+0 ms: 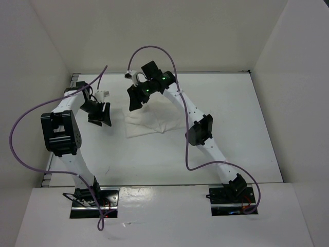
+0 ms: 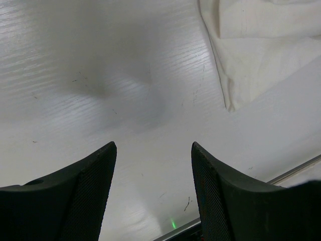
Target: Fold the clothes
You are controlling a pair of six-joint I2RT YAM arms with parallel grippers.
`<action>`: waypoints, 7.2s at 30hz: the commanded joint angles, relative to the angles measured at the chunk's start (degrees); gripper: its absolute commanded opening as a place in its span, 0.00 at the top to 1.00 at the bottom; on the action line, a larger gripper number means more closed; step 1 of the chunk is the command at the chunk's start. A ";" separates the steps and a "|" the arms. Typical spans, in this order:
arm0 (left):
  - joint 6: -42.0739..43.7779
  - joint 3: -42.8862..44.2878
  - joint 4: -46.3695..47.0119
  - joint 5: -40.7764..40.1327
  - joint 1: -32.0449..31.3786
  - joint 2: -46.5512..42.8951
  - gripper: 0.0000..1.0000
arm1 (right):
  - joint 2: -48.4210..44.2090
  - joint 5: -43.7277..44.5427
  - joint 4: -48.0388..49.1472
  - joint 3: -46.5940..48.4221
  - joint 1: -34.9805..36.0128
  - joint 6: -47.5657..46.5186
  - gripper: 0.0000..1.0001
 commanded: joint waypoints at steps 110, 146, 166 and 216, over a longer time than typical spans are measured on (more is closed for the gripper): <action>0.61 -13.81 1.69 4.79 5.74 -10.18 0.32 | -8.78 2.74 -10.17 -22.93 8.19 -23.04 0.61; -4.05 20.63 9.42 6.90 -8.41 13.90 0.55 | -40.70 16.72 2.48 -69.61 -22.83 -16.63 0.46; -1.85 27.06 8.72 5.67 -11.40 22.78 0.53 | -41.66 18.57 0.81 -69.71 -24.77 -16.63 0.46; -1.15 76.58 -21.87 9.08 -2.35 39.94 0.36 | -41.05 19.00 0.29 -66.72 -24.77 -16.10 0.35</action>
